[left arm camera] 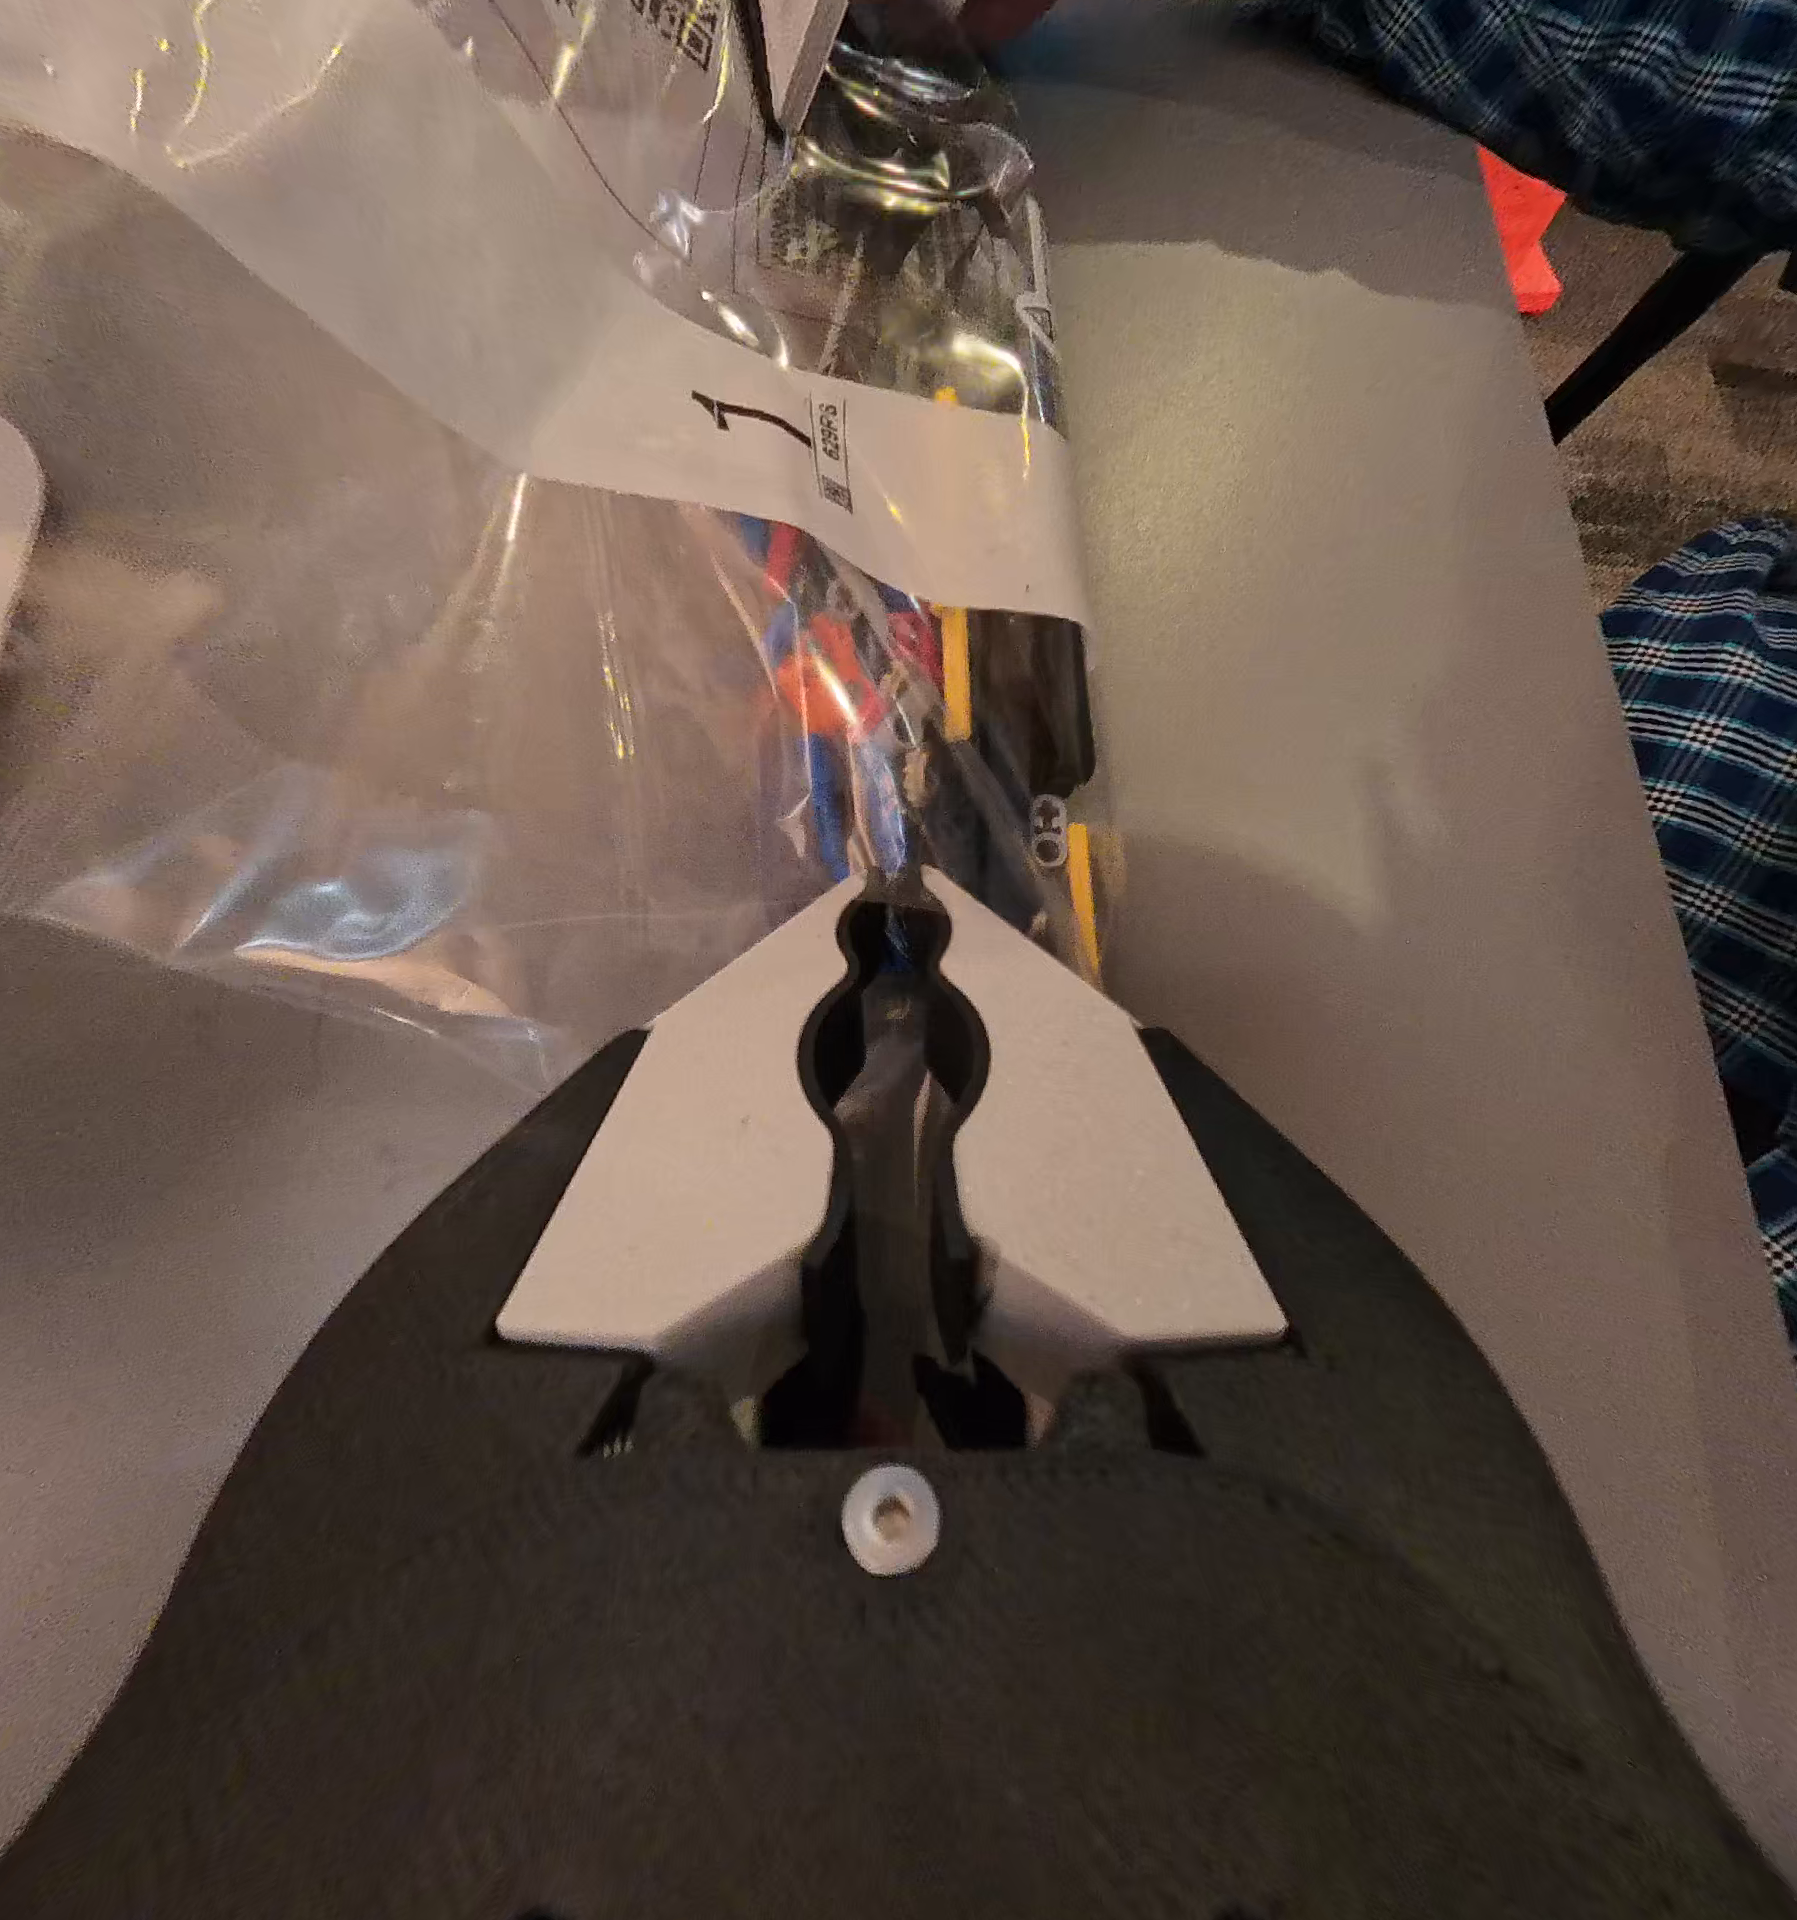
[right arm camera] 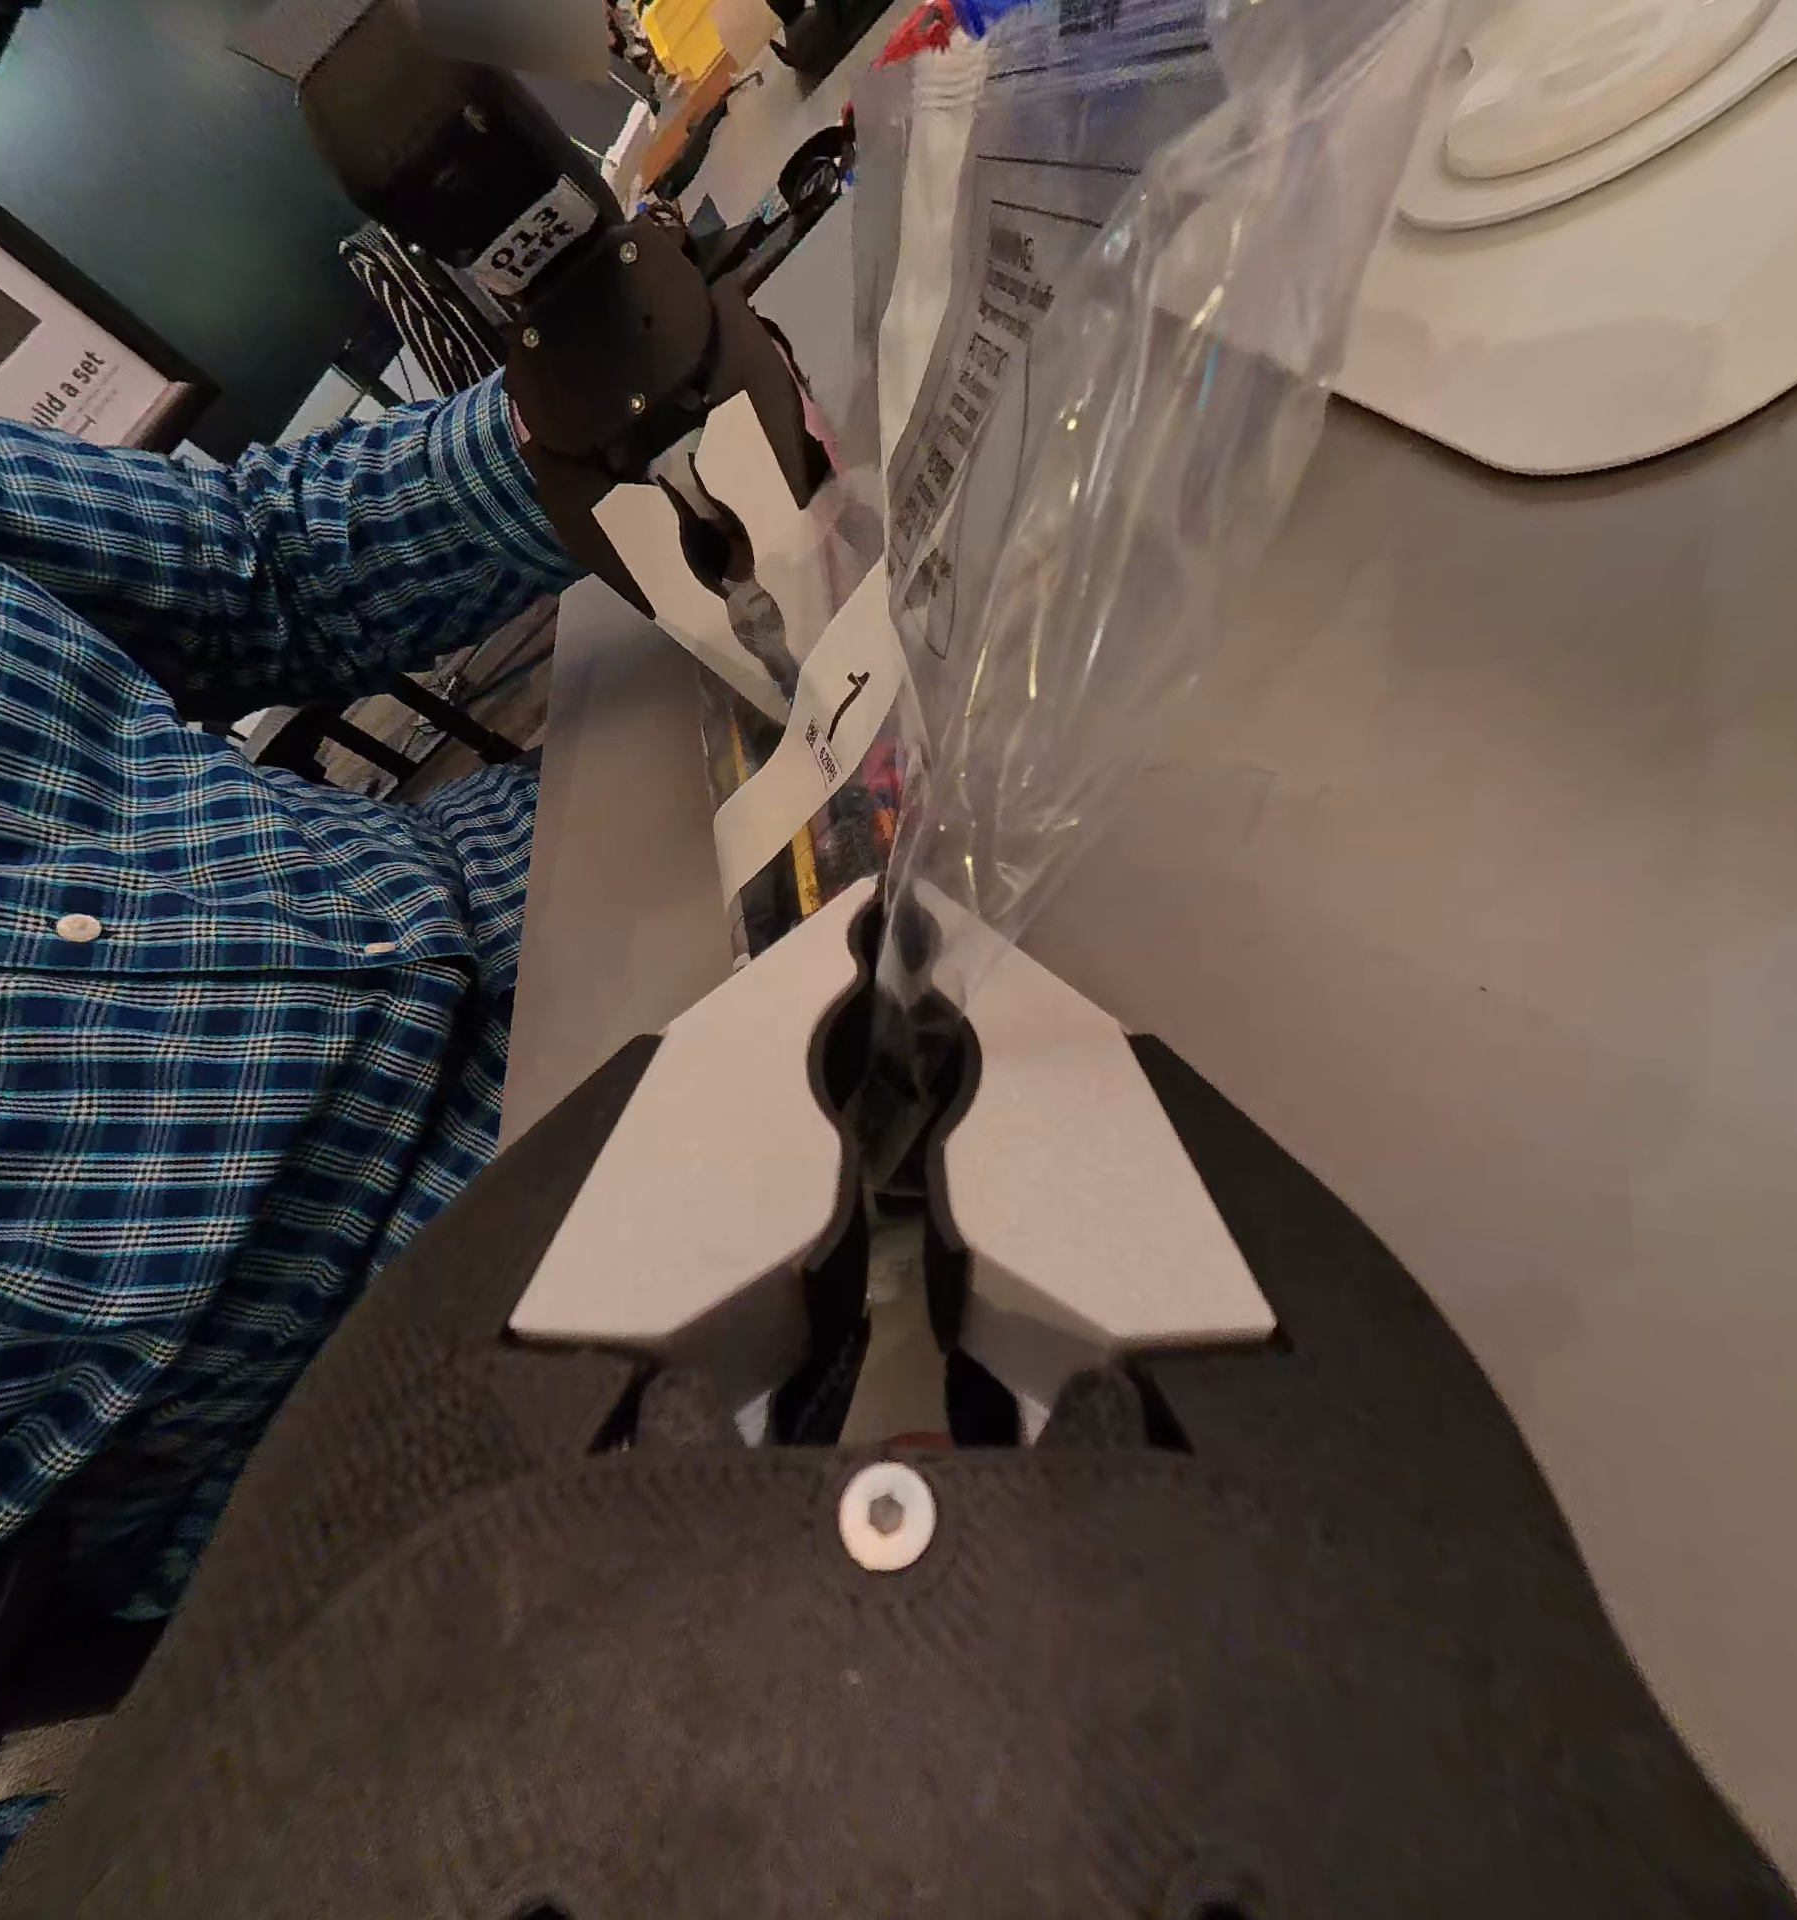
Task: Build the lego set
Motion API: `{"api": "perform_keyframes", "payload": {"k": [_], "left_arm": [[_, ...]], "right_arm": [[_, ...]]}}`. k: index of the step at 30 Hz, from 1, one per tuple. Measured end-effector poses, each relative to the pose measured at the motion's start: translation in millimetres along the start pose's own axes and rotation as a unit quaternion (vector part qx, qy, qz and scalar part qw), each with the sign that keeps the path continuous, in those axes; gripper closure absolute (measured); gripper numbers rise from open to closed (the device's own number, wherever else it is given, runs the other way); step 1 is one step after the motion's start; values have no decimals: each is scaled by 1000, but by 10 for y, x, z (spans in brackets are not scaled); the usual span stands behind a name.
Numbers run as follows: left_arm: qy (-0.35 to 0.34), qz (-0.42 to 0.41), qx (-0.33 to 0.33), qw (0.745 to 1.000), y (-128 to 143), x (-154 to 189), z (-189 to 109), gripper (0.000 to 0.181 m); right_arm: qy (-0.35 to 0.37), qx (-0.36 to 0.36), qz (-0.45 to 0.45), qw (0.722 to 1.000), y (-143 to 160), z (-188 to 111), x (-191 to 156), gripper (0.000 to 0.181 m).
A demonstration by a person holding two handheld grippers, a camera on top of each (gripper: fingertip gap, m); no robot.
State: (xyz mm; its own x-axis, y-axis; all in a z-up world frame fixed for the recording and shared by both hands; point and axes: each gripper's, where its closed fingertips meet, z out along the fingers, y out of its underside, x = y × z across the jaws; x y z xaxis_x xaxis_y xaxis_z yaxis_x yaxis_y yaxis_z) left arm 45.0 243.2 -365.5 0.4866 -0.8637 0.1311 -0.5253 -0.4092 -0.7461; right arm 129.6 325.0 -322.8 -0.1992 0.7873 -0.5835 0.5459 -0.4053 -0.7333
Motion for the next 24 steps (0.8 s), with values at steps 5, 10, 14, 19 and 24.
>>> {"api": "perform_keyframes", "payload": {"k": [5, 10, 14, 19, 24], "left_arm": [[2, -7, 0, 1000, 28, -13, -39, 181], [0, -16, -2, 1000, 85, -38, -113, 181], [-3, -19, -7, 1000, 125, -64, -158, 181], [-13, -27, -16, 999, 172, -138, -228, 180], [-55, -48, 7, 997, 111, -297, -383, 174]], "right_arm": [[1, -9, 15, 1000, 8, -20, 25, 181], [3, -17, 18, 1000, 24, -50, 39, 181], [2, -24, 19, 1000, 52, -52, 34, 181], [1, -30, 24, 999, 94, -59, 35, 181], [2, -31, 22, 999, 128, -69, 41, 181]]}}
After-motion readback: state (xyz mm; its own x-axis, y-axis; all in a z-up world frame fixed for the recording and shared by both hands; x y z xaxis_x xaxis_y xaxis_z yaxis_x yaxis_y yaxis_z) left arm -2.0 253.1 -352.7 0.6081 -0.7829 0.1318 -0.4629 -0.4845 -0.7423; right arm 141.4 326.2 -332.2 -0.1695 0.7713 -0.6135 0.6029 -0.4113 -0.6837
